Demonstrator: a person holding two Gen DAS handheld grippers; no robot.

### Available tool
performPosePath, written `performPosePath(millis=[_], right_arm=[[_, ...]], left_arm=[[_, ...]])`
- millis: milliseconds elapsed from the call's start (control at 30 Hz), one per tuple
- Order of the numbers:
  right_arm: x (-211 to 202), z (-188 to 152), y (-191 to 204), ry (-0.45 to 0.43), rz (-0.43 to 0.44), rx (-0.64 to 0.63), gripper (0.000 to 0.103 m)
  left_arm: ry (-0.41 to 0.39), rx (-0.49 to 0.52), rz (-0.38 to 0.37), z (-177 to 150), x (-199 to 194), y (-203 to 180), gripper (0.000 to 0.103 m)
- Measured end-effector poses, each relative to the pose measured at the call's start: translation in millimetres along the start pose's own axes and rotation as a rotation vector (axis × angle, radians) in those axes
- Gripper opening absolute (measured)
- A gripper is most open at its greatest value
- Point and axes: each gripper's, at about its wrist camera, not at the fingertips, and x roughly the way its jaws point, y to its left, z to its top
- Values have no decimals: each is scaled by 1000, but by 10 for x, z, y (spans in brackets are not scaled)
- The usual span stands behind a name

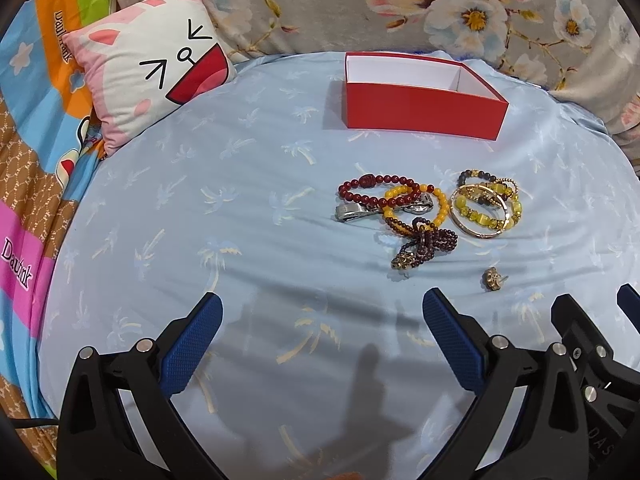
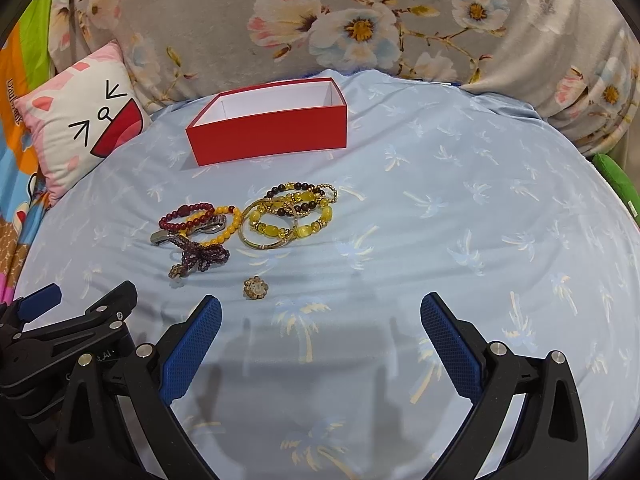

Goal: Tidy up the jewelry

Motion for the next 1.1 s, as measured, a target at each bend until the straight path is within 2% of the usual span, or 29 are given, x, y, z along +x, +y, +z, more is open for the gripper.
performPosePath(millis=[1100], right_arm=[[-61,21,-43,-18,1,5,96]], left_arm=[[11,-10,4,13,-26,14,96]])
